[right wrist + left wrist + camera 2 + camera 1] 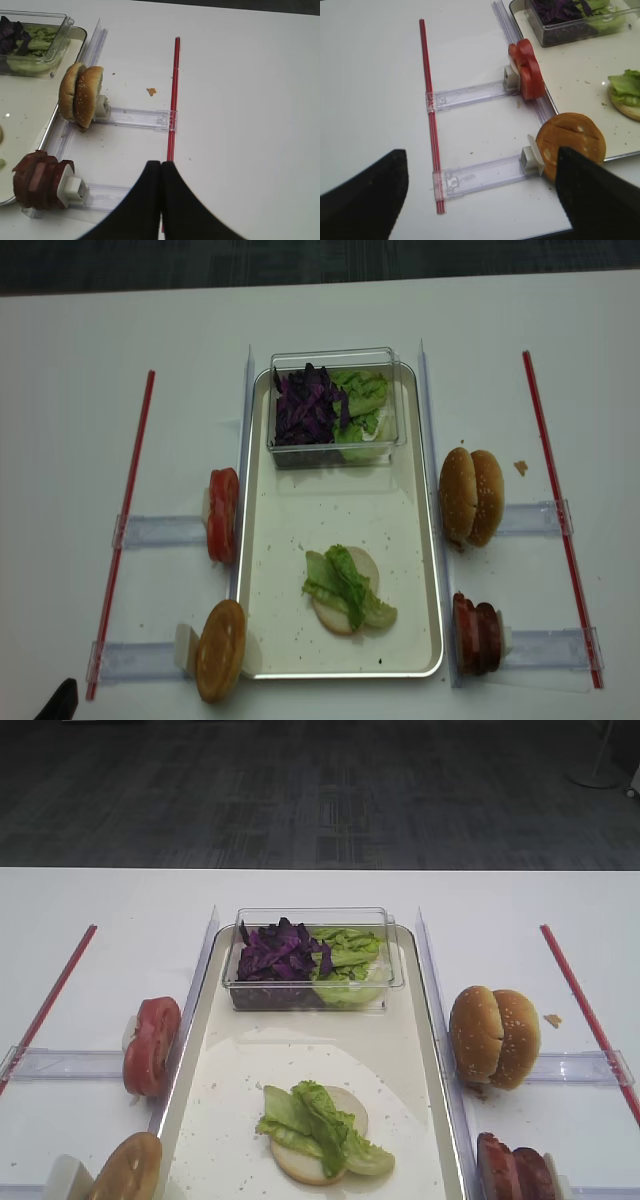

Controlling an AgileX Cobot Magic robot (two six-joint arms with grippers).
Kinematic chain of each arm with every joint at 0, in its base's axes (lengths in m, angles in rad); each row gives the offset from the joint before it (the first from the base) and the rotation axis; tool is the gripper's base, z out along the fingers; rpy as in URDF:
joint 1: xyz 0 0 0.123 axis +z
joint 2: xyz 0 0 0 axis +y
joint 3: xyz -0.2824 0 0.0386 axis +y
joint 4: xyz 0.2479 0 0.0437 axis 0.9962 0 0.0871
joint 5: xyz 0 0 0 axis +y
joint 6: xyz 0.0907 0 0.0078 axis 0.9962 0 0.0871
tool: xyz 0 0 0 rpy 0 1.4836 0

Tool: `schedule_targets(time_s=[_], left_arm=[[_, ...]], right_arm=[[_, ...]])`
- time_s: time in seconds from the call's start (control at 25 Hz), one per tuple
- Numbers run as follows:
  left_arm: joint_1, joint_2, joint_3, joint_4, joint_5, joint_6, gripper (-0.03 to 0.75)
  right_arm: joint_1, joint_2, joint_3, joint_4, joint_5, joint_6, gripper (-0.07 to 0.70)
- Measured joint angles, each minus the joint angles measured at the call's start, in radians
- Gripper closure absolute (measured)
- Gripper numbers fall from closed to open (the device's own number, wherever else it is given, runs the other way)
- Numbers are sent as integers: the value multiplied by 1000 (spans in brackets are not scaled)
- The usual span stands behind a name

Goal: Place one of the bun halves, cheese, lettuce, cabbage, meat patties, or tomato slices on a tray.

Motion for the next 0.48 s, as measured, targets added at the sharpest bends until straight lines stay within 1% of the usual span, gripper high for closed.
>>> schedule_targets(time_s=[0.48], left_arm=[[0, 0, 0, 0, 0, 0, 161]], right_arm=[[0, 0, 0, 0, 0, 0, 595]])
